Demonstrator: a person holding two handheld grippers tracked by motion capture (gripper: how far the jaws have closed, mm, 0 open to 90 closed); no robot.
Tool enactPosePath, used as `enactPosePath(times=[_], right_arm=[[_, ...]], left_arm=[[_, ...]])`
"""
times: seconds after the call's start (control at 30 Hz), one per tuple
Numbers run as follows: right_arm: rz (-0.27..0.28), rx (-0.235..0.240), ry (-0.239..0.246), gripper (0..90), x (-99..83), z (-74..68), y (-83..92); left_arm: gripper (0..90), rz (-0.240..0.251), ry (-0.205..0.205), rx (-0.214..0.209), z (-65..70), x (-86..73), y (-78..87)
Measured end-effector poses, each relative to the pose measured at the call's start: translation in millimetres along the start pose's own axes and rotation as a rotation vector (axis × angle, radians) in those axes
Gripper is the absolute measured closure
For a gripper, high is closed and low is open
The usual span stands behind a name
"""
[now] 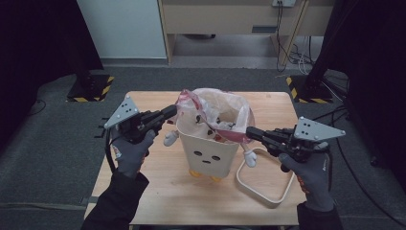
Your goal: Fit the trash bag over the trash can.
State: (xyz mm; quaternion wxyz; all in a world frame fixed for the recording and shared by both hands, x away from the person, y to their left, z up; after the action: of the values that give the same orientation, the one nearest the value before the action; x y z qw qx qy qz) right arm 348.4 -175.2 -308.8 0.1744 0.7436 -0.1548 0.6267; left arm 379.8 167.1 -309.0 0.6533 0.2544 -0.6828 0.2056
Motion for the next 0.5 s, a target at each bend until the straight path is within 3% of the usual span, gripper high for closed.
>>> enactPosePath(times=[0.2, 0.5], right_arm=[[0.003, 0.016, -0.030, 90.0, -9.7, 3.5, 11.2], [-0.040, 0.031, -0.037, 90.0, -25.9, 6.2, 14.8]], left_arm=[[90.0, -0.011, -0.053, -0.056, 14.2, -9.4, 18.9], [90.0, -0.022, -0.097, -0.115, 19.6, -24.5, 34.5]])
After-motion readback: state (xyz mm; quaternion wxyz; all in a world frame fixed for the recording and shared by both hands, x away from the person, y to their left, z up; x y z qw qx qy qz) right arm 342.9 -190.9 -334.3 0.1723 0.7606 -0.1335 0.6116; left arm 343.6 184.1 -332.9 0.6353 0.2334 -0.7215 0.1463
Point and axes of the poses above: each handheld gripper's, and its own axes: y roughly backward along the jaws, x roughly out of its top, z roughly to its right, the point moved 4 cm from there along -y, roughly forward along the jaws, and after that the axes turned 8 degrees about -y, right-handed, at the moved point
